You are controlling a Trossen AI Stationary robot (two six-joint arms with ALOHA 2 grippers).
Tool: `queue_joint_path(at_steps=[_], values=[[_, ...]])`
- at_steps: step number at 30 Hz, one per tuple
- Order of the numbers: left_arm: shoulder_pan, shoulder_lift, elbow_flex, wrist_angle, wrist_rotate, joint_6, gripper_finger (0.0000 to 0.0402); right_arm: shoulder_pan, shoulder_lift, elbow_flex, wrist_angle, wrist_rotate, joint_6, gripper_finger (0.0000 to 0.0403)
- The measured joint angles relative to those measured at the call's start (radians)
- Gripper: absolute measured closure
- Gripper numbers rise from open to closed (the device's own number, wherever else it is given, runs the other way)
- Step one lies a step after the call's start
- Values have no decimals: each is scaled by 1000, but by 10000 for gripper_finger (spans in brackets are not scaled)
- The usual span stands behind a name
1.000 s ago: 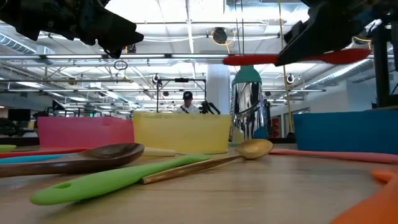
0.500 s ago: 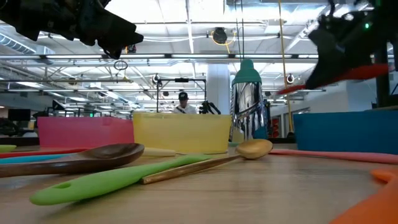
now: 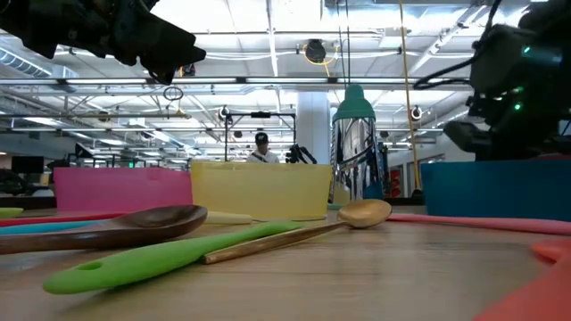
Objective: Pick & Place Kitchen Items
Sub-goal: Put the red serving spoon into the blue bin, then put the gold serving spoon into the blue bin
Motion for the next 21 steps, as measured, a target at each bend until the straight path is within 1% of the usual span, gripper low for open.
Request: queue_joint_path(at_steps=[2,5,6,8,12,15,18,21], values=[[0,0,0,0,0,0,245,-29,0,-31,73,-3,-47,356],[0,0,0,0,0,0,245,-56,-1,-71,170,-4,-163,350],[0,0,0,-1,0,0,245,-60,-2,-79,208,-25,-174,346],[0,0,0,-1,0,0,245,-64,1,-78,223,-43,-215,333],[0,0,0,-1,0,0,245,-66,-8,-78,221,-37,-288,301],[0,0,0,-4,1,0,245,-66,-19,-78,252,-58,-352,282],[0,0,0,-3,2,0,245,-63,-41,-78,312,-55,-483,273],[0,0,0,-3,2,0,245,-64,-81,-78,415,-52,-630,273]])
